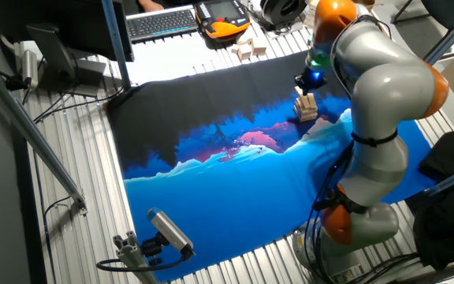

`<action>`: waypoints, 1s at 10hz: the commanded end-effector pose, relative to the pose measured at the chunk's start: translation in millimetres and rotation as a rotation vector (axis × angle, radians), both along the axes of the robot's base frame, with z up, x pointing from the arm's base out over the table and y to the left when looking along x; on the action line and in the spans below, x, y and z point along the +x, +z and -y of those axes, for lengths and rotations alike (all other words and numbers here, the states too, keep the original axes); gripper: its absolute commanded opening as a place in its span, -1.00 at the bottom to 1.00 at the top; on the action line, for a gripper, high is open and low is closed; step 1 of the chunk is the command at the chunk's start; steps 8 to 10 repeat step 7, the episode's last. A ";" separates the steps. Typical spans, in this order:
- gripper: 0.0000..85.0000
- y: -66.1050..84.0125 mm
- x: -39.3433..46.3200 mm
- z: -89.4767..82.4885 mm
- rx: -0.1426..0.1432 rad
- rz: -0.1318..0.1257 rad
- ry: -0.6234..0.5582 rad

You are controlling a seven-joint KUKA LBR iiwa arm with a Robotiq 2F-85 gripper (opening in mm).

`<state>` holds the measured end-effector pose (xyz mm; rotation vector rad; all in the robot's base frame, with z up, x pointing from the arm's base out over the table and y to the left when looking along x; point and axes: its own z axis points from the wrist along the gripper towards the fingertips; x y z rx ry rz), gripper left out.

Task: Play Jenga

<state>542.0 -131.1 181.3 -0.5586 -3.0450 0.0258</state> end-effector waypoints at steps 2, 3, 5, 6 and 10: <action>-1.00 -6.7 -9.7 -11.4 -0.031 0.029 0.002; -1.00 -9.2 -11.6 -14.8 -0.035 0.035 0.013; -1.00 -9.3 -12.2 -15.0 -0.031 0.040 0.047; -1.00 -9.2 -12.4 -14.7 -0.033 0.044 0.053; -1.00 -9.2 -12.4 -14.8 -0.031 0.044 0.048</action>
